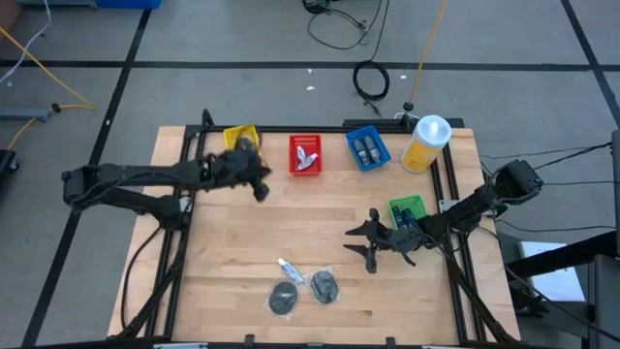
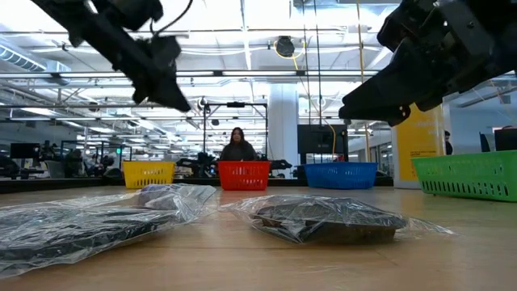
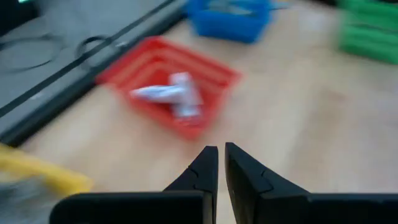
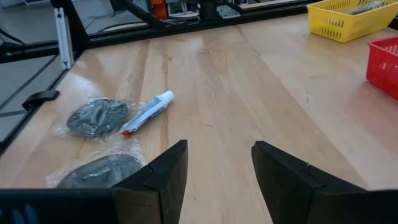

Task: Pick & Place Travel size toiletries
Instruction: Put the black hairbrush into the yellow bin

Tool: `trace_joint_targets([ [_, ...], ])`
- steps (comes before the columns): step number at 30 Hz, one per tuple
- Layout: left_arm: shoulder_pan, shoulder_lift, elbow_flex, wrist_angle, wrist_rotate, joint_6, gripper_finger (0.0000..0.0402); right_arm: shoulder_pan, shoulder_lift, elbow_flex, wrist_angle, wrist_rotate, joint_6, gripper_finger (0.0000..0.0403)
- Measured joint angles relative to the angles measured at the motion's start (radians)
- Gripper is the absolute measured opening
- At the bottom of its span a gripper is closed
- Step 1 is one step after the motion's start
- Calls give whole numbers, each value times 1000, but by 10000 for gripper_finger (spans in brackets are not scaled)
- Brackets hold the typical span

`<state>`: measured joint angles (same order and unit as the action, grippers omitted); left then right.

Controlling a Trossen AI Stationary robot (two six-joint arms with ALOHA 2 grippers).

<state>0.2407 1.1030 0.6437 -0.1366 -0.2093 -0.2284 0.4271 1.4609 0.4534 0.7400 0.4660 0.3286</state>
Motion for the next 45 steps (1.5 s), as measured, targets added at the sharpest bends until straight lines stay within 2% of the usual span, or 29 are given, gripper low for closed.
trace_joint_targets([
  [7,-292,55,1,172,-10,-10,31,35,5,0,44,-26,-21,171],
  [11,-418,119,1,282,-32,16,31,66,46,0,117,-30,-34,171],
  [16,-516,218,1,407,-35,14,31,86,126,1,217,-160,-68,171],
  [21,-569,322,1,531,-36,-10,31,85,205,3,309,-261,-88,189],
  [33,-612,521,1,861,-12,-40,31,72,312,60,302,-255,-49,291],
  [41,-611,573,1,1029,34,-16,31,28,389,136,264,-263,-4,296],
  [45,-611,574,1,1028,29,-13,31,9,426,176,242,-341,-5,289],
])
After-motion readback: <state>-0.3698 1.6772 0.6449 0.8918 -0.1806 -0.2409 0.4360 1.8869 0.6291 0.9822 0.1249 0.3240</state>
